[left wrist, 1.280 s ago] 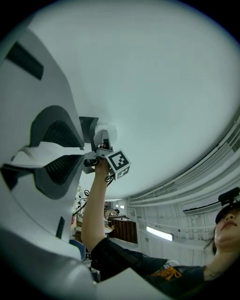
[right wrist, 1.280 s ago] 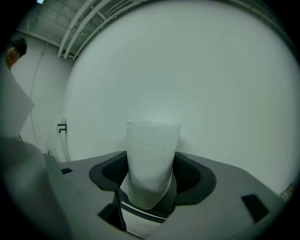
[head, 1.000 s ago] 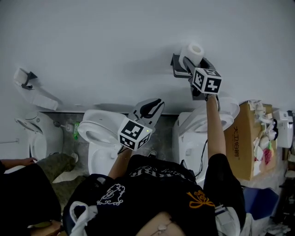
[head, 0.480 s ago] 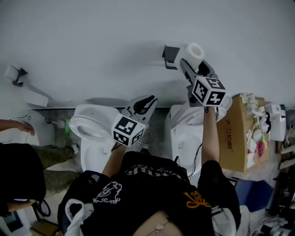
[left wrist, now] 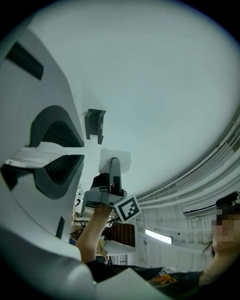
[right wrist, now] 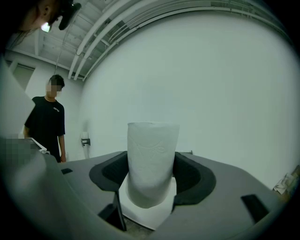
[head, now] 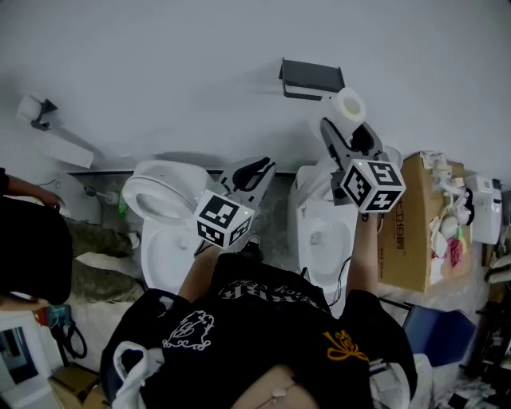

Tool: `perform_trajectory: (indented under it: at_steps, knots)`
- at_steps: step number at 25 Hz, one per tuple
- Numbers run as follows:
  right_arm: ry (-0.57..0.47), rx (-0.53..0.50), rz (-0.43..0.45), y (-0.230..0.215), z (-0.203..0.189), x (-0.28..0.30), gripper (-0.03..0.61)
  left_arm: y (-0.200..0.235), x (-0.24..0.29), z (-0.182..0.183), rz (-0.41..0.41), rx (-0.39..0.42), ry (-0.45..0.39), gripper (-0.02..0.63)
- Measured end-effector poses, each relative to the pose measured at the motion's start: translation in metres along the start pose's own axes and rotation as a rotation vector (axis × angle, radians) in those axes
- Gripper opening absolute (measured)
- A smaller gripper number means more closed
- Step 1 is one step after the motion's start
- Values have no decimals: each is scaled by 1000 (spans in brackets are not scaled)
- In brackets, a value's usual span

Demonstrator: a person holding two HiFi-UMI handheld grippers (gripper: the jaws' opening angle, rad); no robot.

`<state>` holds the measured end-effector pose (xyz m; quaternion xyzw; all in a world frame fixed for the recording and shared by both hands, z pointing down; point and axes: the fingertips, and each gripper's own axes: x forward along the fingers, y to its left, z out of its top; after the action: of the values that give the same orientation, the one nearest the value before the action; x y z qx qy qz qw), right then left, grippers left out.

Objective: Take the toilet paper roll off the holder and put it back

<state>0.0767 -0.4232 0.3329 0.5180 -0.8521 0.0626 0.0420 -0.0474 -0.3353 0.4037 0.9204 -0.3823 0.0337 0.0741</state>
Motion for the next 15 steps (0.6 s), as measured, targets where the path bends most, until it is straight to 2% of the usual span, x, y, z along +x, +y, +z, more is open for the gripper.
perform_trajectory:
  at_steps: [6,15]
  knots:
    - [40,15,33,13,-31,-56,301,-39,-13,-1,42,1,-10,46]
    - [128,45,71,39,-104,-134,301,-98,-39,-24,85,-10,13,46]
